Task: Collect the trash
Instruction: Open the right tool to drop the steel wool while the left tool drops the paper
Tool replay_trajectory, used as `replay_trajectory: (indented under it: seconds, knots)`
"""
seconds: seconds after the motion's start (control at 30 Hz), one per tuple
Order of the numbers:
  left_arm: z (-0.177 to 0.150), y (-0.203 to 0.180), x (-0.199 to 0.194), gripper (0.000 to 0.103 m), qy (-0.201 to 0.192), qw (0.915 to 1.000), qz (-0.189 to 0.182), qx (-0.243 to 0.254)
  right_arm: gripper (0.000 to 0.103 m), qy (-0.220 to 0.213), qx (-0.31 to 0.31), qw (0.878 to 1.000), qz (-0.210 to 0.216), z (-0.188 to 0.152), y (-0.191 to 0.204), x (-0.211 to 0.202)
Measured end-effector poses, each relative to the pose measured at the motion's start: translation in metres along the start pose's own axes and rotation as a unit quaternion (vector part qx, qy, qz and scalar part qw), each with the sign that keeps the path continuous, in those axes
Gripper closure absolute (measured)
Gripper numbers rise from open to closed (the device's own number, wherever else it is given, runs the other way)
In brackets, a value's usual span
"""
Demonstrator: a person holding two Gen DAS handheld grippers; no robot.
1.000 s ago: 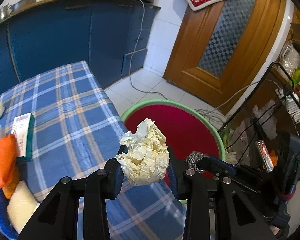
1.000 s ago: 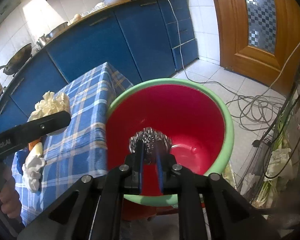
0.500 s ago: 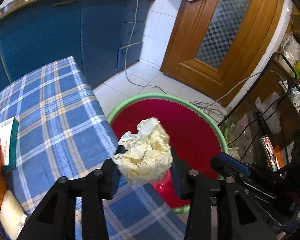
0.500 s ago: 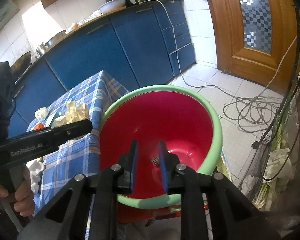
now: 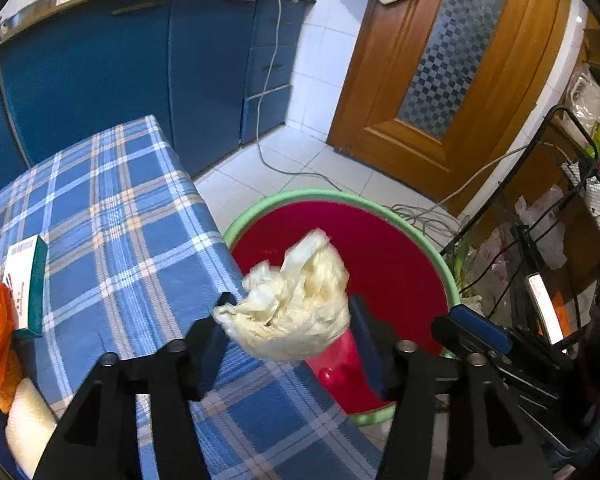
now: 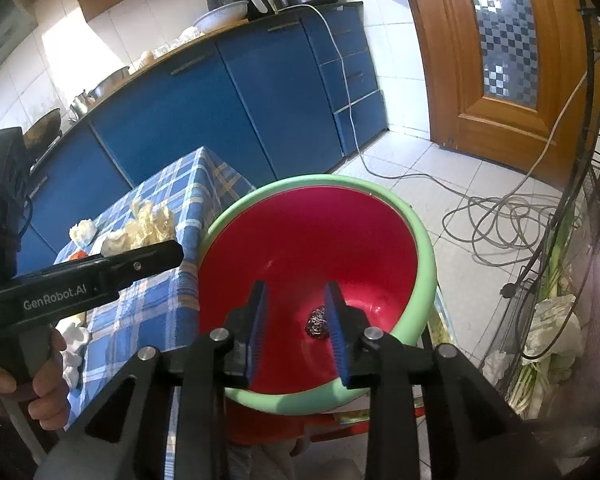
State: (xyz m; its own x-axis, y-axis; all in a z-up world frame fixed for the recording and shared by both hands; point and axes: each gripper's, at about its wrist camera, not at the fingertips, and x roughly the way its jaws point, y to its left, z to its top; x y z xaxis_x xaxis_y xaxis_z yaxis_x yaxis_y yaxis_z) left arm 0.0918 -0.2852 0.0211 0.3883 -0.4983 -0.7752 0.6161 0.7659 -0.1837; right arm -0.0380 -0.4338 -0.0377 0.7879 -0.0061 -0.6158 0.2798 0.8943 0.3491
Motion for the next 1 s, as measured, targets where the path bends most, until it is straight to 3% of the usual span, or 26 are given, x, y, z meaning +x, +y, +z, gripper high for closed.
replay_trajectory:
  seconds: [0.5, 1.0]
  knots:
    - [-0.003, 0.012, -0.019, 0.041, -0.013, 0.9998, 0.008, -0.014, 0.071, -0.009, -0.008, 1.0, 0.0, 0.002, 0.01, -0.01]
    - [-0.025, 0.051, -0.056, 0.041, -0.02, 0.9965, 0.058, -0.057, 0.066, -0.007, -0.036, 0.999, 0.022, -0.001, 0.044, -0.014]
